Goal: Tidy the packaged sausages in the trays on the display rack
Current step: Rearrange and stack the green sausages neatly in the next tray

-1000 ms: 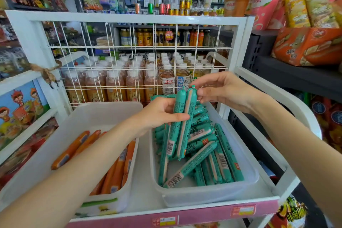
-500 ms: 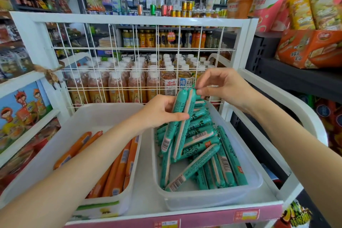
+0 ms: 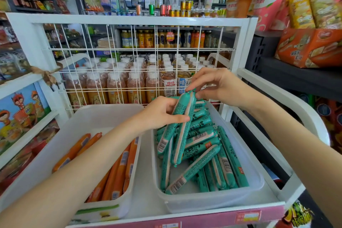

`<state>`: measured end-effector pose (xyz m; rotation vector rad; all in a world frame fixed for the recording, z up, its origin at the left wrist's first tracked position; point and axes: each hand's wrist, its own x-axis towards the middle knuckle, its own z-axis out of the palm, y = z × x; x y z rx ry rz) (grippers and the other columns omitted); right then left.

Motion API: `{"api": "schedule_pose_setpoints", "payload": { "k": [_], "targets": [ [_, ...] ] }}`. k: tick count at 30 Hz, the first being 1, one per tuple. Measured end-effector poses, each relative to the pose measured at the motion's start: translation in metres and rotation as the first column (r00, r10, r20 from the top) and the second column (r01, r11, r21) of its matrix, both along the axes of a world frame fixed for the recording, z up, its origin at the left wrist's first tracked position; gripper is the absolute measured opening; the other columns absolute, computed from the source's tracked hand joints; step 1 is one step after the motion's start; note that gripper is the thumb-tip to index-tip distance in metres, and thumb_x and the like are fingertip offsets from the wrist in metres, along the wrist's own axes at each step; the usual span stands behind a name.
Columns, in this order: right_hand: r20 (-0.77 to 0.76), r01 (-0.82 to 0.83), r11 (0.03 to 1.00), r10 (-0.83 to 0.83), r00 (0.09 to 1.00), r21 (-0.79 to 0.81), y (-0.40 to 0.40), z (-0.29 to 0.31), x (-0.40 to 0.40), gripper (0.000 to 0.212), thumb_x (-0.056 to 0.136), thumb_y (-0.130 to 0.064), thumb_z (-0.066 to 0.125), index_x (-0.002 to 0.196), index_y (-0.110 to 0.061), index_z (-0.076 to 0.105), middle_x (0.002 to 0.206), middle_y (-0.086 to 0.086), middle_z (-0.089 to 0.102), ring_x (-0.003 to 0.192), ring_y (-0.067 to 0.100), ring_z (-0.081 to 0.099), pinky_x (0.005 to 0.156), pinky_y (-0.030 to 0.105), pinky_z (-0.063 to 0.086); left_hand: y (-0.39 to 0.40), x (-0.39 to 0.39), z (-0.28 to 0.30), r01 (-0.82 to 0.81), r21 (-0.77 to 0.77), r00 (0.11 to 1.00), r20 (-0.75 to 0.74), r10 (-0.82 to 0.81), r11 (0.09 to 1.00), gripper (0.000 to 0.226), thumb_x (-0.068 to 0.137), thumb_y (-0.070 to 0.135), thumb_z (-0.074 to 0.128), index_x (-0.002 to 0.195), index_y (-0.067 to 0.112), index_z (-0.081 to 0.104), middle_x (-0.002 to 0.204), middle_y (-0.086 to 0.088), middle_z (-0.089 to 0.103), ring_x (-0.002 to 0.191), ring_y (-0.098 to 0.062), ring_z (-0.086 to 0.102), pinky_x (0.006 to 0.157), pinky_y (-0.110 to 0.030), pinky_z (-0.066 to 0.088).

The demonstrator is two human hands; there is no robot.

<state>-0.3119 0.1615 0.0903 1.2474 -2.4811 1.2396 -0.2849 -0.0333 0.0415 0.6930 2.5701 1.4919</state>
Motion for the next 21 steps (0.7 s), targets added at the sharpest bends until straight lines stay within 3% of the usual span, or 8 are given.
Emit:
{"api": "schedule_pose_setpoints", "payload": {
  "k": [4, 7, 10, 15, 21],
  "targets": [
    [0.058, -0.004, 1.0, 0.003, 0.998, 0.012, 0.0, 0.002, 0.001, 0.023, 0.072, -0.005, 0.072, 0.092, -0.014, 0.068, 0.097, 0.005, 0.06, 0.085, 0.022, 0.059, 0.082, 0.037, 0.054, -0.002, -0.001, 0.002, -0.091, -0.093, 0.989, -0.122, 0.079, 0.992, 0.017, 0.078, 0.017, 0.07, 0.091, 0.024, 0.064, 0.09, 0.003, 0.069, 0.083, -0.01, 0.068, 0.081, -0.032, 0.055],
    [0.075, -0.015, 1.0, 0.014, 0.997, 0.008, 0.001, 0.005, 0.0, 0.026, 0.067, -0.02, 0.07, 0.093, -0.019, 0.067, 0.097, 0.009, 0.066, 0.084, 0.021, 0.061, 0.081, 0.036, 0.054, 0.002, 0.001, 0.005, -0.154, -0.196, 0.964, -0.245, 0.103, 0.968, 0.023, 0.078, 0.023, 0.071, 0.1, 0.017, 0.066, 0.093, 0.002, 0.071, 0.08, -0.01, 0.067, 0.076, -0.03, 0.055],
    [0.105, -0.066, 0.998, 0.066, 0.992, -0.011, 0.002, 0.007, 0.0, 0.021, 0.072, -0.019, 0.066, 0.093, -0.019, 0.069, 0.091, 0.0, 0.07, 0.088, 0.019, 0.064, 0.078, 0.028, 0.054, 0.007, 0.004, 0.01, -0.181, -0.253, 0.943, -0.318, 0.095, 0.95, 0.027, 0.078, 0.027, 0.071, 0.102, 0.015, 0.067, 0.094, 0.0, 0.071, 0.079, -0.014, 0.067, 0.072, -0.031, 0.054],
    [0.213, -0.065, 0.995, 0.081, 0.974, -0.08, 0.005, 0.009, -0.001, 0.02, 0.073, -0.018, 0.063, 0.089, -0.009, 0.073, 0.08, -0.004, 0.071, 0.075, 0.014, 0.061, 0.065, 0.025, 0.05, 0.01, 0.003, 0.011, -0.176, -0.259, 0.944, -0.32, 0.088, 0.95, 0.032, 0.078, 0.027, 0.071, 0.106, 0.013, 0.067, 0.1, -0.001, 0.071, 0.088, -0.015, 0.067, 0.08, -0.037, 0.053],
    [0.239, -0.015, 0.995, 0.039, 0.97, -0.101, 0.002, 0.012, -0.003, 0.018, 0.069, -0.018, 0.063, 0.083, -0.01, 0.072, 0.079, -0.003, 0.072, 0.084, 0.028, 0.058, 0.081, 0.05, 0.046, 0.012, 0.001, 0.012, -0.184, -0.254, 0.928, -0.363, 0.083, 0.95, 0.031, 0.078, 0.028, 0.071, 0.104, 0.01, 0.067, 0.095, -0.005, 0.071, 0.085, -0.021, 0.066, 0.077, -0.043, 0.052]
  ]
}}
